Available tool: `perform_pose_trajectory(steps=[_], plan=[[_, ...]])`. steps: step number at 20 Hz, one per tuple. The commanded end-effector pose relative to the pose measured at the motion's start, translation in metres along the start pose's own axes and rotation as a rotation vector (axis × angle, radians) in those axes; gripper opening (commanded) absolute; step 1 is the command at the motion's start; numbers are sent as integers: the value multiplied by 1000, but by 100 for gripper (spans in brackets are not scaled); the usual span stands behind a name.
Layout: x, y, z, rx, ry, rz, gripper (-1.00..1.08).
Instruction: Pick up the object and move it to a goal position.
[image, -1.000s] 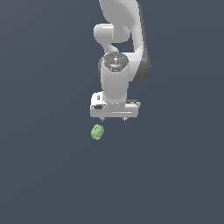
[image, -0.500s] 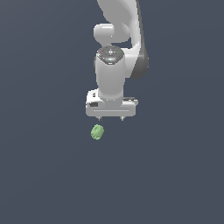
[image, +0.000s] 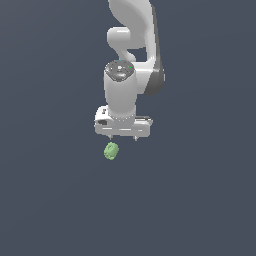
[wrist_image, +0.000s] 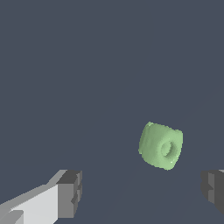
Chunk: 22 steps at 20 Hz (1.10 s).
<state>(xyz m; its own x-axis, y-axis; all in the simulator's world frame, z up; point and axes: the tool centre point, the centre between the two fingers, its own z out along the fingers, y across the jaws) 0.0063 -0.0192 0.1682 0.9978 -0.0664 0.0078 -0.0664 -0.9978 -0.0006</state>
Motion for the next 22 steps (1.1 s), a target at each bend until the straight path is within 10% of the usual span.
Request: perform_pose_trajectory(steps=[1,22], plan=[[-1,11,13,1,-2,51,100],[-10,64,86,-2,-9,286,100]])
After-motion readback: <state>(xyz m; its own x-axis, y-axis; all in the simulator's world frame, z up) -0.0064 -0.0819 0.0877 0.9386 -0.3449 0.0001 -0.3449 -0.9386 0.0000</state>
